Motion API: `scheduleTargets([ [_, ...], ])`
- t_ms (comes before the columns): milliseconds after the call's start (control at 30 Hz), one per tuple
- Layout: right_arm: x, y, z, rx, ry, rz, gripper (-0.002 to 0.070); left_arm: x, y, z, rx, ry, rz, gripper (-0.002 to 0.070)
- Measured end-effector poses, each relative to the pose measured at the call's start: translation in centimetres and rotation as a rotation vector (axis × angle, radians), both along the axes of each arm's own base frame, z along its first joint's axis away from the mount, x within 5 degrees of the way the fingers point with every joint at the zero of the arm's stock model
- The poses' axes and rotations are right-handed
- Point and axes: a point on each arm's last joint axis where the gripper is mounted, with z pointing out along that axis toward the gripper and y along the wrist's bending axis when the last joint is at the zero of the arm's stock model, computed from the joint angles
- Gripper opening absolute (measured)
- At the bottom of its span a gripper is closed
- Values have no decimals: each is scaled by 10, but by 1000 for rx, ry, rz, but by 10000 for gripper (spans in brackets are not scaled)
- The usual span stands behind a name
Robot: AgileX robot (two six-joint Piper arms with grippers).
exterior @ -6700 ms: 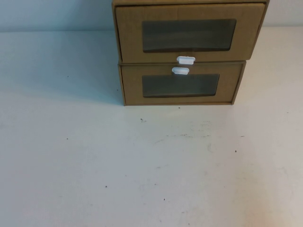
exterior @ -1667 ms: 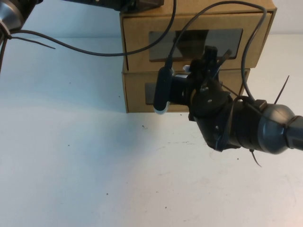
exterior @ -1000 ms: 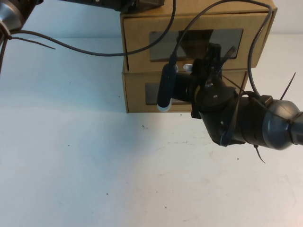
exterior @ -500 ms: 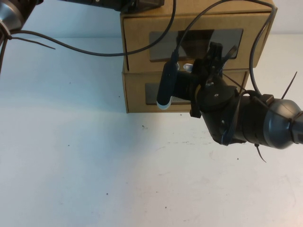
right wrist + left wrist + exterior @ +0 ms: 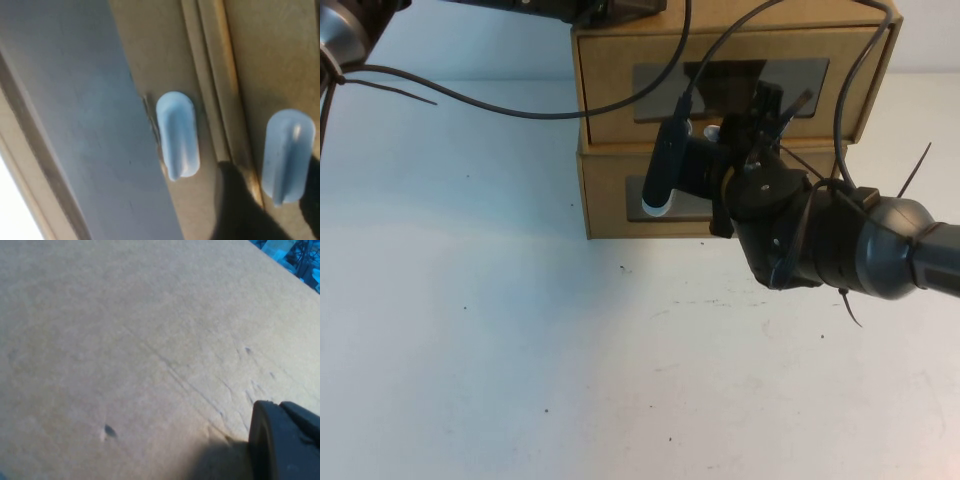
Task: Open the shoe box
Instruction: 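Pull the top drawer of the cardboard box fully open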
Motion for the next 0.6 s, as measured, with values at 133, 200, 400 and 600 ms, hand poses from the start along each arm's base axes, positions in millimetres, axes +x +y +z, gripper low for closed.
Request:
scheduleTargets([
  [133,1,-1,1,-8,-12,-10,149,0,0,-1,-2,2,0,-6],
  [200,1,-1,3,-8,-19,-15,103,0,0,-1,-3,3,-1,-6],
  [400,1,-1,3,-3,-16,-23,103,0,0,0,-4,0,0,-6],
  [600,-4,2,1,-21,-3,-33,102,4,-2,-6,-10,13,-1,-6],
])
